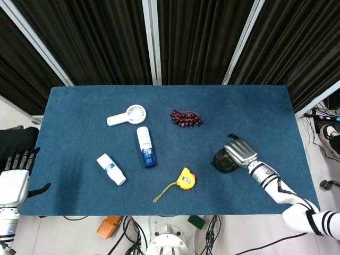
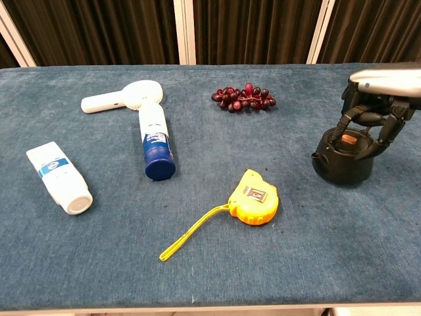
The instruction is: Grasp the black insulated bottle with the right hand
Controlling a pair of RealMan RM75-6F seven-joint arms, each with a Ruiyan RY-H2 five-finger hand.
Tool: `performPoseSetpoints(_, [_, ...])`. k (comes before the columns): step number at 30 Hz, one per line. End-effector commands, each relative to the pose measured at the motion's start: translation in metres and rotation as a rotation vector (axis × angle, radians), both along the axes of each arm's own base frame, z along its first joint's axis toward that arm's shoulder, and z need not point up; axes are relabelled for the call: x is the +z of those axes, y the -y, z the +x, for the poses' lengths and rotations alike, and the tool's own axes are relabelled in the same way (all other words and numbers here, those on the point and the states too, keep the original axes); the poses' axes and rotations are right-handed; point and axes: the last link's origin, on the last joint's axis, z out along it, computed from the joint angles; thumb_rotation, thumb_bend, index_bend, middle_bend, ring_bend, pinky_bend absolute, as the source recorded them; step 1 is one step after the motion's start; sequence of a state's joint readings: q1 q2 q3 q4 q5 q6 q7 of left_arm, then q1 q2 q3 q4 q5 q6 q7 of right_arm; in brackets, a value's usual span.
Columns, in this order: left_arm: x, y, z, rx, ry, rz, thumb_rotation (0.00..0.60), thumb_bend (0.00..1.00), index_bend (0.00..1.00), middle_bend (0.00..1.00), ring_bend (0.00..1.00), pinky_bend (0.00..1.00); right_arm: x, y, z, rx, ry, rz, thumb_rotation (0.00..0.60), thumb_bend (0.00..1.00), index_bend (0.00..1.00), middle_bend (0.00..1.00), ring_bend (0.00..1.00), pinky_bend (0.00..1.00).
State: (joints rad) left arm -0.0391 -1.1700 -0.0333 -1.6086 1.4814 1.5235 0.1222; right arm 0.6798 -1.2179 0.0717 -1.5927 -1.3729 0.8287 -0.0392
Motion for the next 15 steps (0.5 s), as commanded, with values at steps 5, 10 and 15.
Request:
performPoseSetpoints(5, [0.002,0.0,0.002,-0.004,0.0,0.006,0.6,0.06,0.0,0.02,0.0,0.0,0.018,0.001,0.002,0.017,0.114,-0.054,0.375,0.0,1.0,0.96,0.99,0.21])
performPoseSetpoints(10, [0.001,0.0,0.003,-0.005,0.005,0.004,0.6,0.06,0.0,0.02,0.0,0.0,0.029,-0.004,0.003,0.008,0.156,-0.057,0.298,0.0,1.0,0.98,1.0,0.21])
performPoseSetpoints(15, [0.0,-0.002,0.005,-0.013,0.004,0.002,0.6,0.06,0.0,0.02,0.0,0.0,0.034,-0.009,0.006,0.029,0.18,-0.081,0.286,0.01,1.0,1.0,1.0,0.31])
